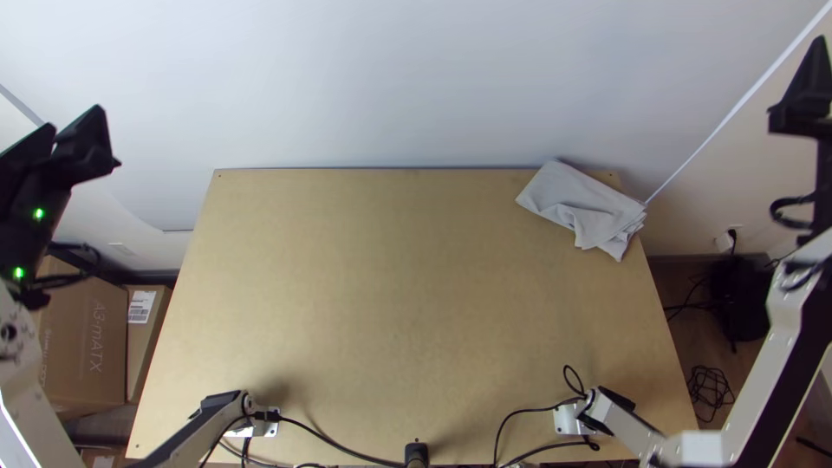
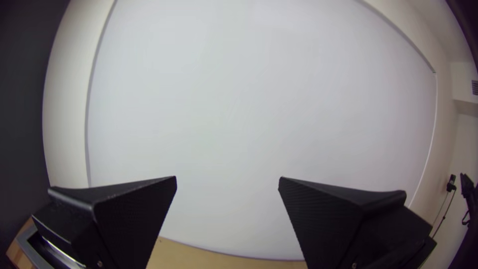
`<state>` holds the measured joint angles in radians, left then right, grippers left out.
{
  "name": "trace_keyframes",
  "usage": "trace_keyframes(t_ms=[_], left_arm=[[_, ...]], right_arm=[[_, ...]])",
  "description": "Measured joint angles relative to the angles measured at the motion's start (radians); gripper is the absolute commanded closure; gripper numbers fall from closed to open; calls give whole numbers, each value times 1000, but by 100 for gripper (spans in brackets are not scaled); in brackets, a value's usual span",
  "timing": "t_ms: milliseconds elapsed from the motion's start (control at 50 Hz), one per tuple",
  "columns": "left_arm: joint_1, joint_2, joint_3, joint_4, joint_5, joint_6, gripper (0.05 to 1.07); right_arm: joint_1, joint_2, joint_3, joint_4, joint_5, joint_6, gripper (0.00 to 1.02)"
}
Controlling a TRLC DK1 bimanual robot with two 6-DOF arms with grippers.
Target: Fold the t-shirt
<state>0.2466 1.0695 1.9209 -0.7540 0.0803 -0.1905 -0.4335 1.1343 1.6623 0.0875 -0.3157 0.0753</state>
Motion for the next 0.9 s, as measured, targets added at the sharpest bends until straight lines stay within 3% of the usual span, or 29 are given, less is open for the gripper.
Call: trace_keyframes(t_ms=[300, 540, 680, 900], left_arm=[[104, -412, -530, 247, -21, 44, 9], [136, -671, -1017, 415, -21, 58, 9], [142, -769, -1269, 483, -21, 64, 9], [125, -914, -1552, 533, -22, 69, 9]], right_arm=[[178, -483, -615, 215, 11, -9, 4], [204, -809, -1009, 248, 14, -9, 4], [204, -955, -1154, 215, 69, 18, 4], [204, -1130, -1325, 18, 146, 106, 4]])
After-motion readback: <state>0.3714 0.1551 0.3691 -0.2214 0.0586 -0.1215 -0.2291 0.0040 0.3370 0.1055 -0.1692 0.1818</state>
